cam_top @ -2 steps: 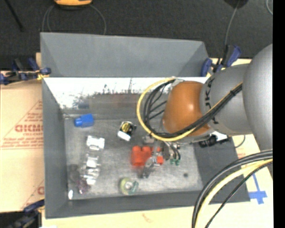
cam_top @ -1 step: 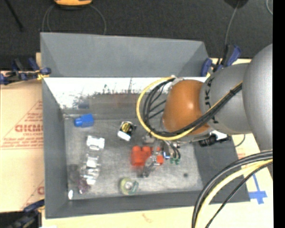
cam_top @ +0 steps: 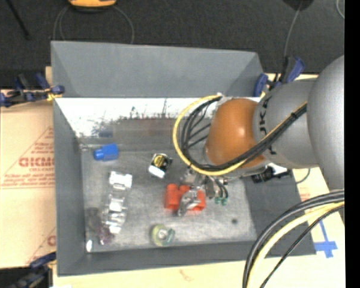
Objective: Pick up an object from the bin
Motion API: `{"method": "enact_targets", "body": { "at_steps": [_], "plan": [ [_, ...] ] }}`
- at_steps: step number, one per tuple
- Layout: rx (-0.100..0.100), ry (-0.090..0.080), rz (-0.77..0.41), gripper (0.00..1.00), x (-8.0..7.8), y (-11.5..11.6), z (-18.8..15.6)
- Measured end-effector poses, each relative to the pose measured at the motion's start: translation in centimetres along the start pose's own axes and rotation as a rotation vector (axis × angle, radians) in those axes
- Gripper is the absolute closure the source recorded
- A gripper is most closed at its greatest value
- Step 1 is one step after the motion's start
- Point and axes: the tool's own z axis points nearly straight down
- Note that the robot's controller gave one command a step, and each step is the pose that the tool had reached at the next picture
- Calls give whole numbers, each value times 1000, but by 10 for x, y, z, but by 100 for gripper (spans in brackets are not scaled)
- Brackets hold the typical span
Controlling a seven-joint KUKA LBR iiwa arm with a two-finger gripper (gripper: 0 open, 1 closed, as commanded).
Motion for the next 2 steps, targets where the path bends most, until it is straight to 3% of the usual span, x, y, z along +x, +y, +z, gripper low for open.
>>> {"method": "enact_targets", "body": {
  "at_steps": [1,2],
  "plan": [
    [2,11,-1,100,-4,0,-70],
    [2,14,-1,100,-6,0,-91]
  ]
}}
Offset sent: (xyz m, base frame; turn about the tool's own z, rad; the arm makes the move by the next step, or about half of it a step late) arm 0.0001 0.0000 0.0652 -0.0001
